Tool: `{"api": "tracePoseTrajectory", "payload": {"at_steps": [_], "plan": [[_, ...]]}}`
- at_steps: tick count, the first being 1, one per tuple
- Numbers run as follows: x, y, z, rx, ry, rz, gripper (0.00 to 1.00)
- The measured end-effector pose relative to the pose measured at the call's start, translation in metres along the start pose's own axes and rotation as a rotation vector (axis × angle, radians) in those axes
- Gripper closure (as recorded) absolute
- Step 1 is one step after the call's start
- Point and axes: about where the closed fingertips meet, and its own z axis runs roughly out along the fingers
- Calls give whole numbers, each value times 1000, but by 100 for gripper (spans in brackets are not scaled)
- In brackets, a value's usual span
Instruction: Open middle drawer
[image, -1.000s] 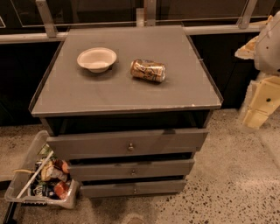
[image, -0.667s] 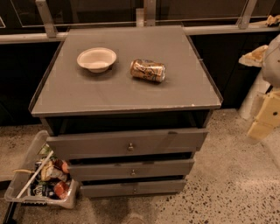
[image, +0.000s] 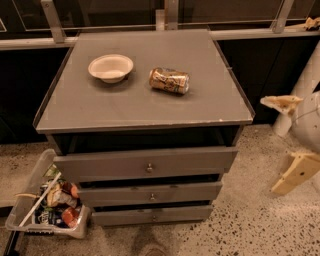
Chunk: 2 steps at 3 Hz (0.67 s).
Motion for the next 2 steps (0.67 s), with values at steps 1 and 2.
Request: {"api": "tracePoseTrajectory", "payload": {"at_steps": [1, 2], "plan": [[15, 12, 49, -33, -58, -87, 0], [15, 12, 49, -33, -58, -88, 0]]}}
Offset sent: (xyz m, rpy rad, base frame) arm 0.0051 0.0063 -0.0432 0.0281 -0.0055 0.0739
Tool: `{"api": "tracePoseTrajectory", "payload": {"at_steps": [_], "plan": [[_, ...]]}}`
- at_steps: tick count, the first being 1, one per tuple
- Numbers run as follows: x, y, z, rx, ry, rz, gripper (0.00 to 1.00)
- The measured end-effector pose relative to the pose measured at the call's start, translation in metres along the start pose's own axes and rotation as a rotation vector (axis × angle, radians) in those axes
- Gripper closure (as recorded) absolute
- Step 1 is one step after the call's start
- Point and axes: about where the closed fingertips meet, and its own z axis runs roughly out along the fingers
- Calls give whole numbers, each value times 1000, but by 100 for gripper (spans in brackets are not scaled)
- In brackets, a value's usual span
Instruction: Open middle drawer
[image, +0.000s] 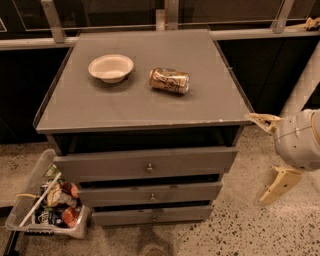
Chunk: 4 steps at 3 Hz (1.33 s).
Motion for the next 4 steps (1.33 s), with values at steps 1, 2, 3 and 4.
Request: {"api": "tracePoseTrajectory", "payload": {"at_steps": [1, 2, 3, 4], "plan": [[2, 1, 25, -20, -10, -1, 0], [16, 6, 66, -35, -19, -26, 0], [36, 11, 106, -20, -48, -55, 0], [58, 25, 143, -5, -60, -96, 0]]}}
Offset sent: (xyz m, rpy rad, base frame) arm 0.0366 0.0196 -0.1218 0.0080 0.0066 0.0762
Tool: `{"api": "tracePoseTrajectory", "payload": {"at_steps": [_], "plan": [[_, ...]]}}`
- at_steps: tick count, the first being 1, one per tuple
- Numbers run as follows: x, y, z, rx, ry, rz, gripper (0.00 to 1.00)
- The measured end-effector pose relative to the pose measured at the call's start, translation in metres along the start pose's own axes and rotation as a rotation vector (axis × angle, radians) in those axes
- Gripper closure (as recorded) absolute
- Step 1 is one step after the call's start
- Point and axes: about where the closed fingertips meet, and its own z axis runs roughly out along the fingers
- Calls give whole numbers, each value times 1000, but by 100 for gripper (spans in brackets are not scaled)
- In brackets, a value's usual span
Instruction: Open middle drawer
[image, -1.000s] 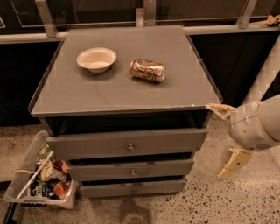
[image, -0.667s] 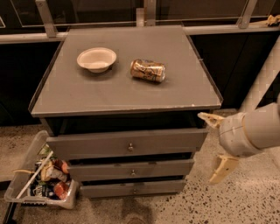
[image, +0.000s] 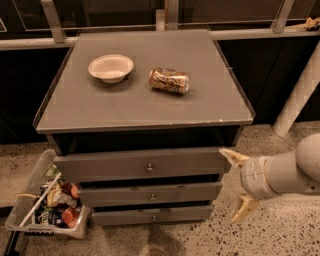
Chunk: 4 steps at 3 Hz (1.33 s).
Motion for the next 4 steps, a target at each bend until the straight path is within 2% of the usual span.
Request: {"api": "tracePoseTrajectory", "payload": {"at_steps": [1, 2, 4], "plan": [[26, 21, 46, -11, -51, -1, 0], [23, 23, 50, -18, -45, -8, 0], [51, 29, 116, -91, -48, 95, 0]]}}
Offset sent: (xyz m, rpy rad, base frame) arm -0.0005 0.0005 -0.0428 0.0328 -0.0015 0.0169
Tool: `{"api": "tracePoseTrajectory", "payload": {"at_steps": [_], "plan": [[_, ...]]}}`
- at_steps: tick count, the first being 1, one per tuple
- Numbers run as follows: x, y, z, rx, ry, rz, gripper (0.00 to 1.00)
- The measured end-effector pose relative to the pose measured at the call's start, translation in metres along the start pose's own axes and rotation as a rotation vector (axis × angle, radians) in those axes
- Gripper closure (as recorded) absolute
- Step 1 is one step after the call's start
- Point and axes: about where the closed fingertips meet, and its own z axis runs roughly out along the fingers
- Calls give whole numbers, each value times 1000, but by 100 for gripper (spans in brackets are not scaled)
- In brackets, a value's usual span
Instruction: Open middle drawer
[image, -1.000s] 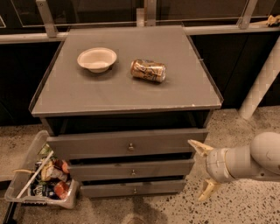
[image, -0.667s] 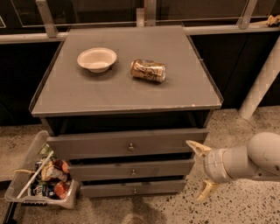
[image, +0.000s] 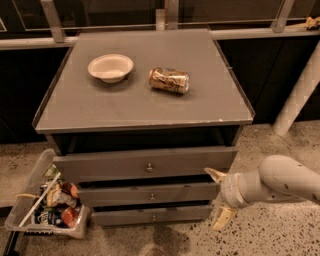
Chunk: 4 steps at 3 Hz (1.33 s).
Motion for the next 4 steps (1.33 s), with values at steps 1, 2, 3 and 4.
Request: {"api": "tracePoseTrajectory", "payload": {"at_steps": [1, 2, 3, 4], "plan": [[29, 3, 38, -34, -2, 76, 0], [47, 7, 78, -67, -95, 146, 0], [47, 7, 77, -67, -95, 145, 0], [43, 10, 79, -51, -96, 123, 0]]}}
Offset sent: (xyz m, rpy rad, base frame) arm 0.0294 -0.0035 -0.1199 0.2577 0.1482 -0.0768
